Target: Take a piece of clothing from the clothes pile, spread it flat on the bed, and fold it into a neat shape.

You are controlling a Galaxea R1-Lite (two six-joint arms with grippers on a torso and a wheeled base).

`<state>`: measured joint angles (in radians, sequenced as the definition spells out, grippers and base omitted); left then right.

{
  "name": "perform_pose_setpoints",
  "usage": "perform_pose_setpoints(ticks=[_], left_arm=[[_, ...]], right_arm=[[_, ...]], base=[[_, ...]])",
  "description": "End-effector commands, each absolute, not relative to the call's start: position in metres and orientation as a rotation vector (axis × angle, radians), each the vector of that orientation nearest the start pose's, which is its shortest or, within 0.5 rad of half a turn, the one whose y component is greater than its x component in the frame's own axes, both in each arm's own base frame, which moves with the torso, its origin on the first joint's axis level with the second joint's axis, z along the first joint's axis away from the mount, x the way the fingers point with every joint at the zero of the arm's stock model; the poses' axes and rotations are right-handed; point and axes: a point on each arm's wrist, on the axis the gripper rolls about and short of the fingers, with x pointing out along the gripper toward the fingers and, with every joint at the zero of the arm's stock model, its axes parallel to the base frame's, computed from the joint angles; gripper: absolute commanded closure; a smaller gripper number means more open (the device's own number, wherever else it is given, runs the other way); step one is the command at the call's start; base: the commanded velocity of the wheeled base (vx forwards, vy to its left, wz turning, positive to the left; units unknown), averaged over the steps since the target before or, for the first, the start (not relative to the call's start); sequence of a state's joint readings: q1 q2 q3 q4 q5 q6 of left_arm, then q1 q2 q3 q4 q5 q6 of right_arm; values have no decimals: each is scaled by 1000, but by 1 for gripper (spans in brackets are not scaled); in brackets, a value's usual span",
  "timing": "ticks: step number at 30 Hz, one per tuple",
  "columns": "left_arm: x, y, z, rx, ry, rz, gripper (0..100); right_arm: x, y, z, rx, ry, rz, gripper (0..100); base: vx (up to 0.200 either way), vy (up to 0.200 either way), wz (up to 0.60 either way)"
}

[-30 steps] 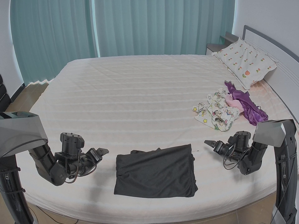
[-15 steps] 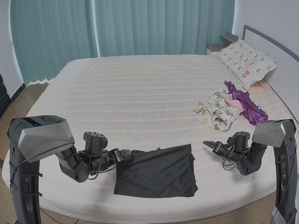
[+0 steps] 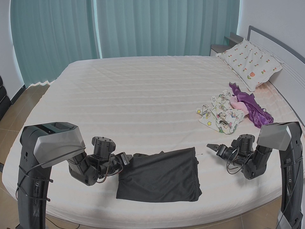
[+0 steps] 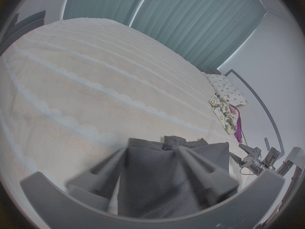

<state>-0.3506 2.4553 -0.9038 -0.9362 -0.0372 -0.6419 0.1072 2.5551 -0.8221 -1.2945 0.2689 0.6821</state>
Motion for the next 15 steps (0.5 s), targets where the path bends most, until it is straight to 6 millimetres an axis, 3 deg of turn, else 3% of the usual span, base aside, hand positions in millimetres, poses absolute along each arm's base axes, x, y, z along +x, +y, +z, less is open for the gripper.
perform_pose_setpoints(ticks=[1,15], left_arm=[[373,-136,-47,-517,705,-158,100],[385,-132,-40,-575,641,-83,100]], right_arm=[[385,48,-62,697,550,207,0],[385,49,-63,698,554,207,0]], base=[[0,0,0],[0,0,0]])
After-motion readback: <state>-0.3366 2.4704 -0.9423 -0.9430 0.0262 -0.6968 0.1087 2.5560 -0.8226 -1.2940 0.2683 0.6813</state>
